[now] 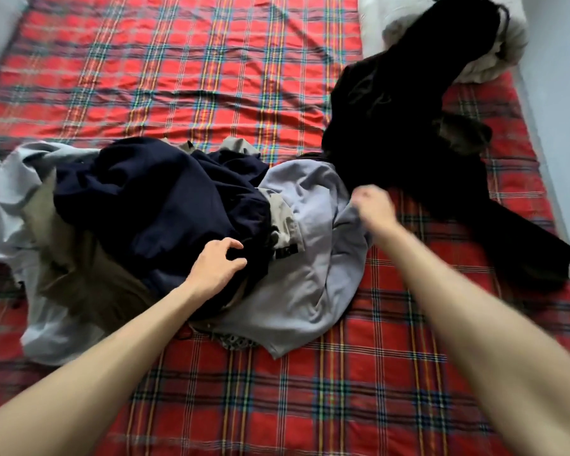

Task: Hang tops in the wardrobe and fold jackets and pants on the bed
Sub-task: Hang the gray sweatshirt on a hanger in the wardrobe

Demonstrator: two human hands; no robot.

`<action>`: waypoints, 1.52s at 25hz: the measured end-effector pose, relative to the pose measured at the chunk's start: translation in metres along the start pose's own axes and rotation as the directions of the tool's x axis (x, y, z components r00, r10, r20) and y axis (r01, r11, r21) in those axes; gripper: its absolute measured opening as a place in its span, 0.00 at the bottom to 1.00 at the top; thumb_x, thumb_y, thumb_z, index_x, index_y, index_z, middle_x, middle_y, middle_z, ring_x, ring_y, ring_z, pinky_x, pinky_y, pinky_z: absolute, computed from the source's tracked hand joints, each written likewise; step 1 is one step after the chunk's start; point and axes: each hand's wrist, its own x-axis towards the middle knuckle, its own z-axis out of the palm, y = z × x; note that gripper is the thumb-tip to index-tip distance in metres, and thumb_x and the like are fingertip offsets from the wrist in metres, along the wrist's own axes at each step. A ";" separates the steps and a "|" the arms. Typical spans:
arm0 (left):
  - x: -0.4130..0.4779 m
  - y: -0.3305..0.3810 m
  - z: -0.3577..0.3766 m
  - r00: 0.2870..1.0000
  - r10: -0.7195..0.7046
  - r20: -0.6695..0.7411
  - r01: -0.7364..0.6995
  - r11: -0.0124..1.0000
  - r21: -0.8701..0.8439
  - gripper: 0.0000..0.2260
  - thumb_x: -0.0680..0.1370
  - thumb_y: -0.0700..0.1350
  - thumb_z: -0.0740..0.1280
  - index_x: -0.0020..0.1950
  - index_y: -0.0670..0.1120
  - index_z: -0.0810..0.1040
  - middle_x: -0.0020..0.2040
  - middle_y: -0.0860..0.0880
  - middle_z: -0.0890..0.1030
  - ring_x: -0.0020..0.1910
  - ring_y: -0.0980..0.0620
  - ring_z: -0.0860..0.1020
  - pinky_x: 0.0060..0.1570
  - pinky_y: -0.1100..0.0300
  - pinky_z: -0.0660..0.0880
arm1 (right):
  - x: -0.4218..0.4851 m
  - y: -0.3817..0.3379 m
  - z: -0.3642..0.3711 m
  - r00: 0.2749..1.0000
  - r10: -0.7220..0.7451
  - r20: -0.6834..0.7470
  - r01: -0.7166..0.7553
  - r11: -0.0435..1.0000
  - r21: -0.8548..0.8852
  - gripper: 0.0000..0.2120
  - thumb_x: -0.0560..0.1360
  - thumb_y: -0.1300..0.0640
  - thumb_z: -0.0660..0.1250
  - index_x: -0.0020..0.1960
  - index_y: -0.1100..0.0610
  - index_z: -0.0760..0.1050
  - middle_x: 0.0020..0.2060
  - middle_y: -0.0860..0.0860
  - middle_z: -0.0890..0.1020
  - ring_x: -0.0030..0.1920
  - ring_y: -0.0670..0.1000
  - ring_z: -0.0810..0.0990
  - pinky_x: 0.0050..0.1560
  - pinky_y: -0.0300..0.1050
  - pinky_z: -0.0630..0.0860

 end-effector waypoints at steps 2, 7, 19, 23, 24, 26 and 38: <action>0.008 -0.018 0.012 0.997 -0.047 -0.060 0.052 0.994 0.099 0.32 0.74 0.51 0.72 0.74 0.51 0.63 0.75 0.43 0.60 0.67 0.38 0.72 0.65 0.48 0.69 | -0.048 0.060 0.054 0.953 0.191 0.236 -0.160 0.976 -0.146 0.18 0.74 0.51 0.70 0.60 0.59 0.76 0.56 0.59 0.81 0.61 0.57 0.77 0.53 0.45 0.70; 0.046 -0.064 0.044 0.953 -0.229 -0.198 0.289 0.881 0.373 0.50 0.72 0.62 0.72 0.79 0.45 0.43 0.75 0.40 0.61 0.62 0.34 0.75 0.59 0.45 0.71 | -0.093 0.130 0.141 0.899 0.342 0.274 -0.297 0.935 -0.195 0.45 0.69 0.47 0.76 0.76 0.58 0.56 0.67 0.63 0.73 0.67 0.63 0.71 0.65 0.52 0.69; 0.101 -0.053 -0.086 0.856 -0.369 -0.362 0.036 0.741 -0.670 0.18 0.79 0.43 0.64 0.68 0.43 0.67 0.61 0.39 0.79 0.51 0.43 0.80 0.58 0.50 0.76 | -0.071 -0.004 0.137 0.968 -0.047 0.248 -0.013 0.972 0.236 0.15 0.73 0.56 0.60 0.43 0.70 0.74 0.38 0.54 0.78 0.42 0.51 0.75 0.44 0.50 0.70; 0.036 -0.009 -0.131 0.993 -0.022 -0.118 -0.063 0.738 -0.672 0.24 0.79 0.50 0.67 0.72 0.48 0.64 0.67 0.45 0.75 0.56 0.48 0.79 0.58 0.53 0.72 | -0.088 -0.193 0.091 0.893 -0.396 0.214 0.210 0.787 0.580 0.05 0.73 0.61 0.60 0.41 0.60 0.74 0.36 0.53 0.78 0.37 0.45 0.76 0.43 0.39 0.74; 0.019 -0.002 -0.139 0.994 0.083 -0.076 -0.113 0.722 -0.683 0.27 0.77 0.55 0.68 0.72 0.49 0.64 0.67 0.46 0.75 0.58 0.49 0.79 0.59 0.54 0.72 | -0.095 -0.226 0.075 0.878 -0.433 0.202 0.211 0.731 0.649 0.05 0.74 0.61 0.60 0.42 0.57 0.74 0.36 0.52 0.79 0.38 0.45 0.77 0.45 0.39 0.74; -0.010 0.009 -0.161 0.957 0.277 -0.083 -0.264 0.721 -0.641 0.36 0.68 0.64 0.73 0.72 0.53 0.65 0.66 0.47 0.77 0.61 0.51 0.78 0.60 0.54 0.73 | -0.114 -0.277 0.043 0.835 -0.505 0.219 0.162 0.605 0.779 0.08 0.79 0.62 0.60 0.45 0.53 0.74 0.38 0.47 0.81 0.40 0.46 0.80 0.49 0.44 0.77; -0.118 0.074 -0.247 0.829 0.060 -0.557 -0.340 0.844 -0.415 0.12 0.68 0.49 0.65 0.45 0.44 0.82 0.44 0.45 0.83 0.46 0.44 0.81 0.50 0.44 0.78 | -0.199 -0.299 -0.012 0.904 -0.246 0.349 0.027 0.849 0.528 0.01 0.79 0.62 0.64 0.50 0.58 0.72 0.34 0.52 0.73 0.31 0.49 0.75 0.24 0.38 0.74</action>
